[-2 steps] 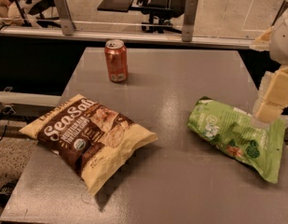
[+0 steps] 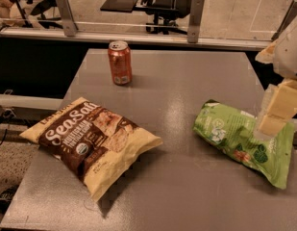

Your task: Move green rice chip bag near brown chip bag

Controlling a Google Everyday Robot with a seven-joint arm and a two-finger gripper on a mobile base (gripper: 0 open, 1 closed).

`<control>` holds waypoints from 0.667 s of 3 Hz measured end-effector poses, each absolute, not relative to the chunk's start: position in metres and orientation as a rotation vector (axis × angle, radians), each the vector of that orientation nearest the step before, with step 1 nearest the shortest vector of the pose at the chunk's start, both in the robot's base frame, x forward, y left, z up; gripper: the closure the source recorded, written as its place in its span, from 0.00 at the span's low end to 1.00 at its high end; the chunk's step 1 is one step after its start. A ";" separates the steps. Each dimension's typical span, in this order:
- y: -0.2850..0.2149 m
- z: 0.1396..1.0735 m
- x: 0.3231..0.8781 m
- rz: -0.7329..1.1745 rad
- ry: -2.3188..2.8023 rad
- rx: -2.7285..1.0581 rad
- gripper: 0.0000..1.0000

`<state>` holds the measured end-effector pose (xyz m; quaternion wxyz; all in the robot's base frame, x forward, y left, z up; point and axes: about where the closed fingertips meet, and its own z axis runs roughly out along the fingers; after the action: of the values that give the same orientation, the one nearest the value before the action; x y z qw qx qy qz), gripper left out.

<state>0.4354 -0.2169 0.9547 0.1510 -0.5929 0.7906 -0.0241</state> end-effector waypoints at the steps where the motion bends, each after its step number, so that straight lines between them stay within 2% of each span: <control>1: -0.213 0.920 0.431 -0.009 2.295 -1.703 0.00; 2: -0.209 0.895 0.427 0.040 2.303 -1.707 0.00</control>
Offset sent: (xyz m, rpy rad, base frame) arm -0.0120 0.0180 -0.1059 0.1117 0.1044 0.0202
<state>0.4268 -0.2088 0.8950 0.1366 -0.5899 0.7957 0.0137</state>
